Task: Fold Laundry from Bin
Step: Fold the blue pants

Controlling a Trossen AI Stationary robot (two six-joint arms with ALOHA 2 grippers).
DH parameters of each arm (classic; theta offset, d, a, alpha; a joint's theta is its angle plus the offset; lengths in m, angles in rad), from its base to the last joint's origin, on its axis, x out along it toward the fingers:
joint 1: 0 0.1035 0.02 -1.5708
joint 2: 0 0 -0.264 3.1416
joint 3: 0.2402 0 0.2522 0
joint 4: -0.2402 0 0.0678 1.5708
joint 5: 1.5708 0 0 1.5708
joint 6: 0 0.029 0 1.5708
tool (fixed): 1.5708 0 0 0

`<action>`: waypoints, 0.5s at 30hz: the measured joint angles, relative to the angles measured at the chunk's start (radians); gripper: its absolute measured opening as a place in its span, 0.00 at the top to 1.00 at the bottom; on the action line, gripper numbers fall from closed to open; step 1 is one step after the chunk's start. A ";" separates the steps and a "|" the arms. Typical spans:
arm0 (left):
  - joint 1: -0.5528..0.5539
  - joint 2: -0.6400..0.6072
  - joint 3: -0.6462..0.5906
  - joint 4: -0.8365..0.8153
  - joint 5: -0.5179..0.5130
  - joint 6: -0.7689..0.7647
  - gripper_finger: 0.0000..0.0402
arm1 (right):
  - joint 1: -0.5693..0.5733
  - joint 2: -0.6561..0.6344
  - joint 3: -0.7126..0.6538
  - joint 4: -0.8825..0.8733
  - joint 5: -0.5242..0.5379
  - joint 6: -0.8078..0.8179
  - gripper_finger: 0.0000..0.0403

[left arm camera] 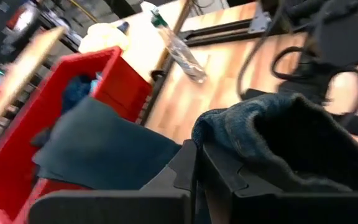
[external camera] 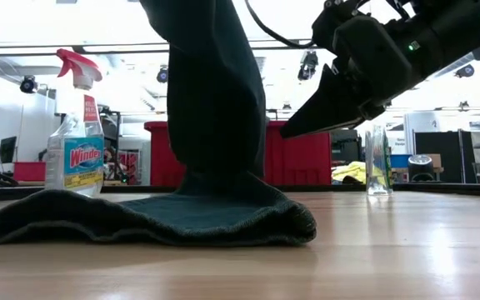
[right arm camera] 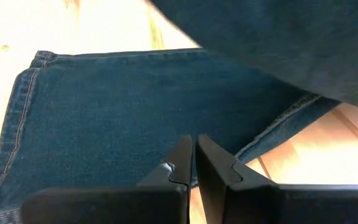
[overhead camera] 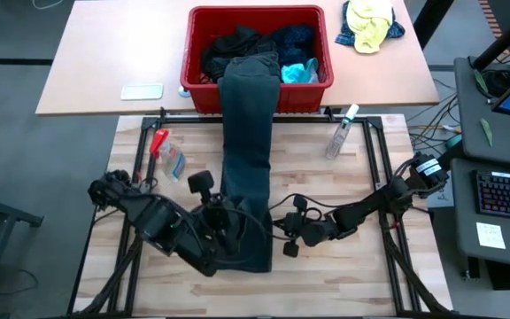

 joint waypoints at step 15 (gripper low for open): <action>-0.033 0.023 0.000 0.000 0.107 -0.098 0.82 | 0.003 0.000 0.000 0.000 0.000 0.005 0.97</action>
